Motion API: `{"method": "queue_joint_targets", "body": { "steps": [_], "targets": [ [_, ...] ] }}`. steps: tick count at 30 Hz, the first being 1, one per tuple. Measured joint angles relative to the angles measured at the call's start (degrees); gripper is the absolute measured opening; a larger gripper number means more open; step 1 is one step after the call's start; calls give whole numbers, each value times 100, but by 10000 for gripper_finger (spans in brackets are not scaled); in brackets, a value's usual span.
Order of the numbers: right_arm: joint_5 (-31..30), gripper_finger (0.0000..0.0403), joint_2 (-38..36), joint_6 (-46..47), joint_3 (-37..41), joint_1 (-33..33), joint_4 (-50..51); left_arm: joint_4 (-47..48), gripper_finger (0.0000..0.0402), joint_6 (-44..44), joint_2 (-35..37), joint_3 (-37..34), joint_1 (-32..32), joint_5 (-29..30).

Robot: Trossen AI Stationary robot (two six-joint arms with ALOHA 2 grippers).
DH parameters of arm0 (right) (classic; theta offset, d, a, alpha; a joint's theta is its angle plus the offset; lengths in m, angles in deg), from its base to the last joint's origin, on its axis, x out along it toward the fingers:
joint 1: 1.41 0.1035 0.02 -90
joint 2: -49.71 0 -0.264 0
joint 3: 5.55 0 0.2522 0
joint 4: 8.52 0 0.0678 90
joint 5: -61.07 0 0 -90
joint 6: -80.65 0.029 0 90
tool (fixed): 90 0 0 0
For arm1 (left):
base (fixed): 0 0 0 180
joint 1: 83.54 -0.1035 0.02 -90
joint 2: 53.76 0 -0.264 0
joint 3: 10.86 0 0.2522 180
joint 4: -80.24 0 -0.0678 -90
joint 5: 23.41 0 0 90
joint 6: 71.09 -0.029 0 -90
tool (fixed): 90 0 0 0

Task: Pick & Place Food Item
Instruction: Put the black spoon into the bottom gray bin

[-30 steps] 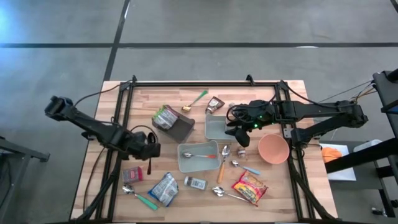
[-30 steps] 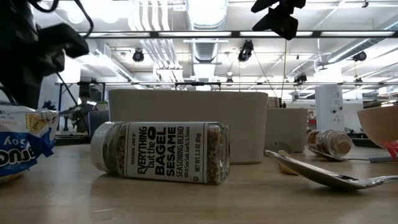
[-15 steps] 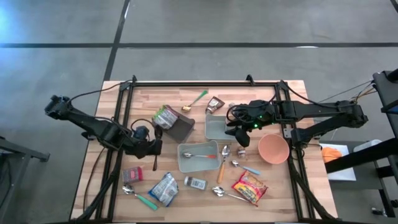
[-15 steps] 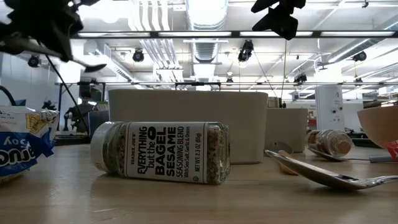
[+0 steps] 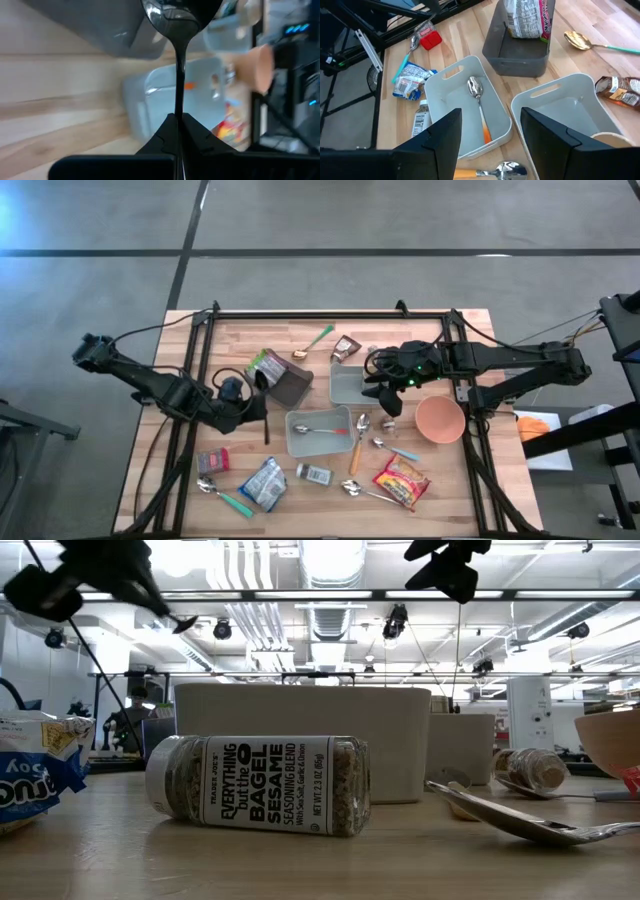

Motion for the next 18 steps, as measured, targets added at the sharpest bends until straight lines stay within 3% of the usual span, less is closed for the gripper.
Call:
{"method": "queue_joint_targets", "body": {
  "steps": [9,18],
  "targets": [
    [2,200,0,22,0,-2,0,-450,0,27,-144,-3,-173,200],
    [4,200,0,23,0,-2,-2,-1354,0,-842,-204,-3,-626,75]
  ]
}}
